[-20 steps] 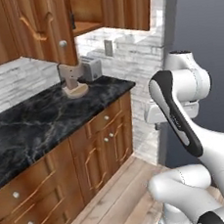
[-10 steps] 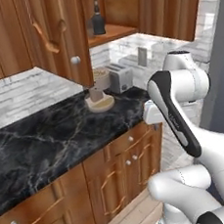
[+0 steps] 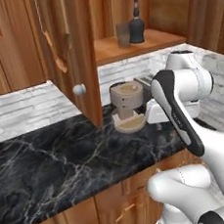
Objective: There is a bowl on the dining counter. Grab a lemon wedge from the fridge and place it in the bowl. Then get the liquor bottle and glass cup from the cabinet and place them next to the bowl.
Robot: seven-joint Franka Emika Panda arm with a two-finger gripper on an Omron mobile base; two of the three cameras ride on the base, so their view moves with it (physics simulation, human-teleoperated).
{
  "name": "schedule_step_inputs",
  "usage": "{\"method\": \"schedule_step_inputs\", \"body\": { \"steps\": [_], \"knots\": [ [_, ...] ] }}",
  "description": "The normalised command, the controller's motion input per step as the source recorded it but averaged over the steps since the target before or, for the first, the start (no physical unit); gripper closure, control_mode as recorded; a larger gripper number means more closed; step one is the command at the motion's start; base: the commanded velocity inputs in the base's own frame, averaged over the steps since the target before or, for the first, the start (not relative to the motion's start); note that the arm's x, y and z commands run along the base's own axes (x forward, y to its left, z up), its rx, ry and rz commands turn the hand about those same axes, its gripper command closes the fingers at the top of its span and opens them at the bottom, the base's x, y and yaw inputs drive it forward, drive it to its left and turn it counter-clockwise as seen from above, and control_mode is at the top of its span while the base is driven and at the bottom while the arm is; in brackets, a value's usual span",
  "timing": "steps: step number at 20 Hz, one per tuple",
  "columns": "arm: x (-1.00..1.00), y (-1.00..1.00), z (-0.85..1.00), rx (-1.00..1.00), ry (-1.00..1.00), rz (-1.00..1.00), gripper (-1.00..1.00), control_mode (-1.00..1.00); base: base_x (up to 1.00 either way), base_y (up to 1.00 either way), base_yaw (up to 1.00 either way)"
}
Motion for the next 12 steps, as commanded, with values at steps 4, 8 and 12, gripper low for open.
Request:
{"method": "schedule_step_inputs", "body": {
  "steps": [4,8,12],
  "knots": [
    [0.00,0.00,0.00,0.00,0.00,0.00,-1.00,1.00,0.94,-0.25,0.48],
    [0.00,0.00,0.00,0.00,0.00,0.00,-1.00,1.00,0.44,-0.41,0.32],
    [-0.02,-0.16,0.23,-0.02,-0.20,0.19,-1.00,-1.00,0.00,0.00,0.00]
  ]
}}
